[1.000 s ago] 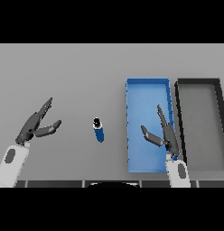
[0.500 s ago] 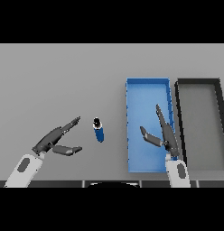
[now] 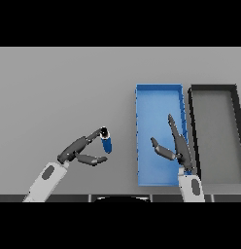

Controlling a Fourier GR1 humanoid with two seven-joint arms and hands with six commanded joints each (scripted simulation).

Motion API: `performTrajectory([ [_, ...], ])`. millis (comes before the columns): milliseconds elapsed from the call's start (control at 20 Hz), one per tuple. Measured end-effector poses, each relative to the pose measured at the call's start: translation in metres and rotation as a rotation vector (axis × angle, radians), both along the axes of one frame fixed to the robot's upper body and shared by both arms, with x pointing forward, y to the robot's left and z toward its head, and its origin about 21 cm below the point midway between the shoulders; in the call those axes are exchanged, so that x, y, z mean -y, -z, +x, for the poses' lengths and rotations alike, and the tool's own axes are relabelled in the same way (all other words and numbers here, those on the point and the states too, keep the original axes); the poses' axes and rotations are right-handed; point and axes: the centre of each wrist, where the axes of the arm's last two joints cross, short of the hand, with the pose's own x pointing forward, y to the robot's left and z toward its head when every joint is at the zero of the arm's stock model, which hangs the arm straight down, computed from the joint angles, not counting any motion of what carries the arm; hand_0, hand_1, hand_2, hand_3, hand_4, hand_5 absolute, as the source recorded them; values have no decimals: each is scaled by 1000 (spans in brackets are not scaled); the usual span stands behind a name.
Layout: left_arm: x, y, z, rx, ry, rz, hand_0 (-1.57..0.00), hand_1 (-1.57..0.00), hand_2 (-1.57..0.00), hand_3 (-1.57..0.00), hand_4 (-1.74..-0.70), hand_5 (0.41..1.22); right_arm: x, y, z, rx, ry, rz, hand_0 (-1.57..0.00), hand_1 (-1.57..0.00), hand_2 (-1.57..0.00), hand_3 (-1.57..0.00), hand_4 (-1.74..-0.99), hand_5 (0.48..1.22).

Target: Pick up the blue pipe and place it into the blue bin.

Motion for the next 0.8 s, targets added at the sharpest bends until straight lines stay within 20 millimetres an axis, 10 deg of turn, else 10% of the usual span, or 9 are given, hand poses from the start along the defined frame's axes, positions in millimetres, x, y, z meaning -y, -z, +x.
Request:
performTrajectory([
  [550,50,21,19,3,52,-99,1,-40,-110,-43,-1267,585,4,-3,1,-7,15,7,1,1,1,1,-1196,603],
  [650,53,19,23,9,40,-125,-100,-265,-357,-215,-1317,651,7,2,-1,-20,25,-10,1,1,1,1,-1198,605],
  [800,64,21,20,-36,12,-169,-717,-856,-901,-877,-1477,929,5,-1,2,-22,20,2,1,1,1,1,-1198,604],
])
